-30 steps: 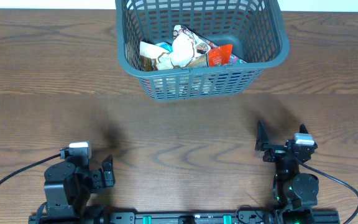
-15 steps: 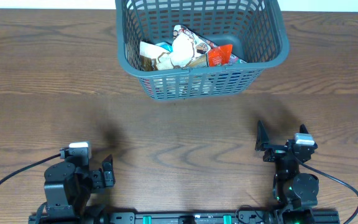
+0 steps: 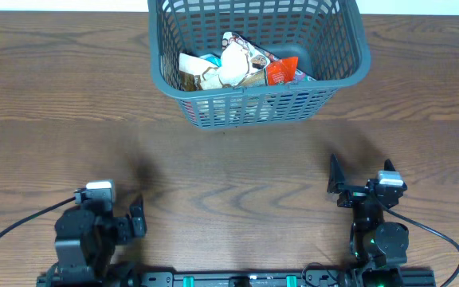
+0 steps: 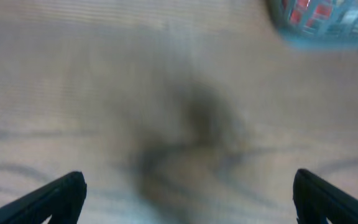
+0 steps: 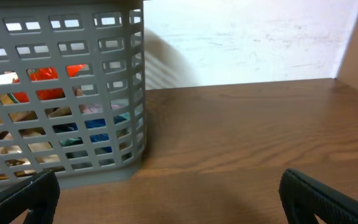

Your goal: Pack container

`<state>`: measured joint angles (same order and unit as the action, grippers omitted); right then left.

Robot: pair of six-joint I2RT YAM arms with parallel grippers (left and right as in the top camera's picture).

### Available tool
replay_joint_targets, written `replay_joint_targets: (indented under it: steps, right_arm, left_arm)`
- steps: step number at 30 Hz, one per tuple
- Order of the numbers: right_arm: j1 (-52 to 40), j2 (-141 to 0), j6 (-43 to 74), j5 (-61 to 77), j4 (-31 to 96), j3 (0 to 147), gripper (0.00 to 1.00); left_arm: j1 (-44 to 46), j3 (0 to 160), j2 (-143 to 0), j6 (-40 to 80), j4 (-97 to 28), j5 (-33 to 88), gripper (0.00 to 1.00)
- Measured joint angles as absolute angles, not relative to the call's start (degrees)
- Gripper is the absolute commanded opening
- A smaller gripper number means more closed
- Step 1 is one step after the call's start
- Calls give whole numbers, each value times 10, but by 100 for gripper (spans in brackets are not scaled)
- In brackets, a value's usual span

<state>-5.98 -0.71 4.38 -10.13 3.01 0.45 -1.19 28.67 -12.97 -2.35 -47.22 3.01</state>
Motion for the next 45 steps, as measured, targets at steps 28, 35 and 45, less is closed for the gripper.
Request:
replay_joint_targets:
  steps: [28,35,45]
  right_arm:
    - [-60,-7,44,-104,30,4,99]
    - [-60,-7,44,-104,30,4,99]
    - [-60,-7,44,-104,30,4,99]
  left_arm:
    - [-3,13,-6,-23,-18,22,98]
    - [-3,14,-6,-23,-19,21,99]
    - [-3,14,-6,2,-18,-3,99]
